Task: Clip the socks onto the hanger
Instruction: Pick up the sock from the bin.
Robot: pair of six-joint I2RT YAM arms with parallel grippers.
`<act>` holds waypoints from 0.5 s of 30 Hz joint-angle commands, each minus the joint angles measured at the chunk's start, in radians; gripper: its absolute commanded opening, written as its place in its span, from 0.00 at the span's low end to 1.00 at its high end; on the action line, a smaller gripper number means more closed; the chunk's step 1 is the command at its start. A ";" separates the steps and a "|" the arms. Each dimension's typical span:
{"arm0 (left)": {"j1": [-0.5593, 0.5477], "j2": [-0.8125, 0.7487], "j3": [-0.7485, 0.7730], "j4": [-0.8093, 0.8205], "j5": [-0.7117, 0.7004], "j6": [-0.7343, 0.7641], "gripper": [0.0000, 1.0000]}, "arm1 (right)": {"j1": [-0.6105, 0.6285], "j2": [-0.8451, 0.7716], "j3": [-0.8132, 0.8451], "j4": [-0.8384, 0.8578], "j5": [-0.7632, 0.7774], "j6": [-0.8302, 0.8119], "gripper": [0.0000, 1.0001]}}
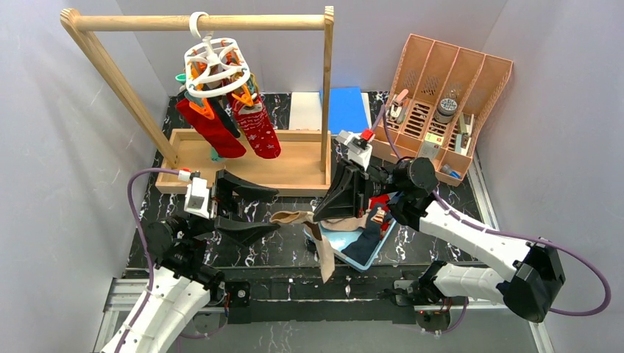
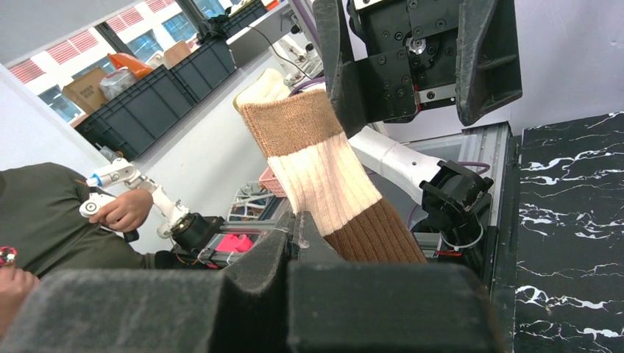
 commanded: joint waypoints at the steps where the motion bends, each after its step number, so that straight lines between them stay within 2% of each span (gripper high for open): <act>1: -0.010 0.001 0.033 0.019 0.011 0.002 0.70 | 0.019 0.009 0.026 0.067 0.028 -0.004 0.01; 8: -0.018 0.000 0.029 0.034 0.019 -0.009 0.46 | 0.025 0.019 0.024 0.071 0.041 -0.008 0.01; 11: -0.019 -0.002 0.027 0.040 0.018 -0.018 0.39 | 0.026 0.021 0.020 0.066 0.052 -0.010 0.01; 15: -0.024 0.000 0.031 0.047 0.027 -0.021 0.11 | 0.035 0.020 0.033 -0.022 0.075 -0.060 0.01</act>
